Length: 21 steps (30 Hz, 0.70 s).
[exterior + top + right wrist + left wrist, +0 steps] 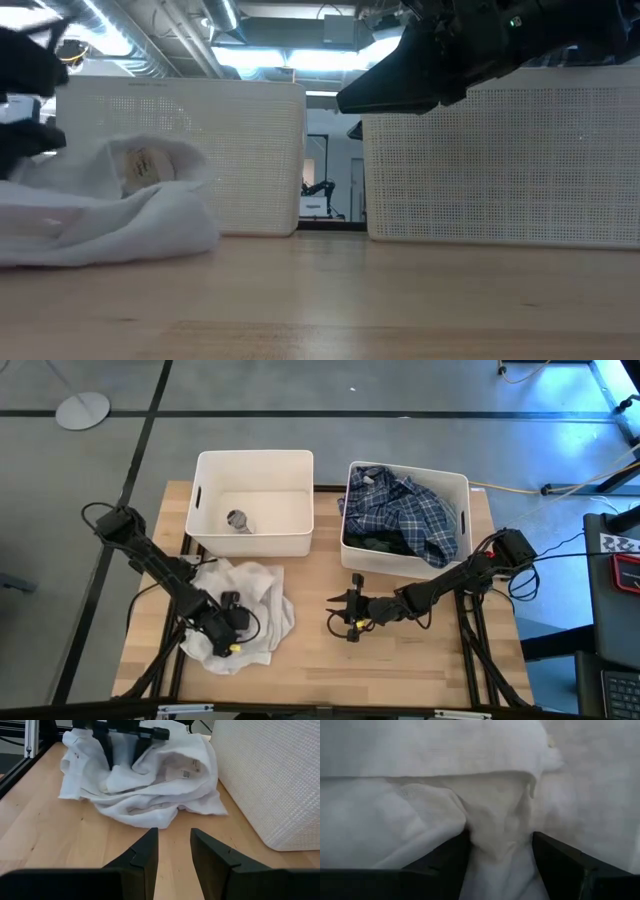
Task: Sort clothes
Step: Put the white shirt into the left white bin
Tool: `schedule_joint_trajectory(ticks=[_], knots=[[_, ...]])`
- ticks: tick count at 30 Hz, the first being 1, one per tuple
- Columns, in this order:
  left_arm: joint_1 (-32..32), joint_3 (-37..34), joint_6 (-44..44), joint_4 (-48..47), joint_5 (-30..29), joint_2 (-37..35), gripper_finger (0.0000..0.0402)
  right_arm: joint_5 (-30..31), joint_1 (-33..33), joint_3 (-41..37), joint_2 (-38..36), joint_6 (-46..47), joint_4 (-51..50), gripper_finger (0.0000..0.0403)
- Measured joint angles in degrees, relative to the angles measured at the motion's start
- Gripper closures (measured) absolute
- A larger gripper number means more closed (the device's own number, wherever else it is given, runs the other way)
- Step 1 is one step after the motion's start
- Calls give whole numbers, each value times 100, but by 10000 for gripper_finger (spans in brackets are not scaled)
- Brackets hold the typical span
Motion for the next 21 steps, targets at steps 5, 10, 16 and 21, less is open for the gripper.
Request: schedule_joint_trajectory(ticks=[5,10,16,21], knots=[[200,-235,-41,268,-13,201,209,36,0,0,0,-15,-3,285],[321,-227,109,486,-114,495,247,38,0,0,0,-13,-9,285],[406,-247,198,837,-127,544,313,36,0,0,0,-13,-15,285],[407,-249,352,906,-32,546,375,35,0,0,0,-11,-17,285]])
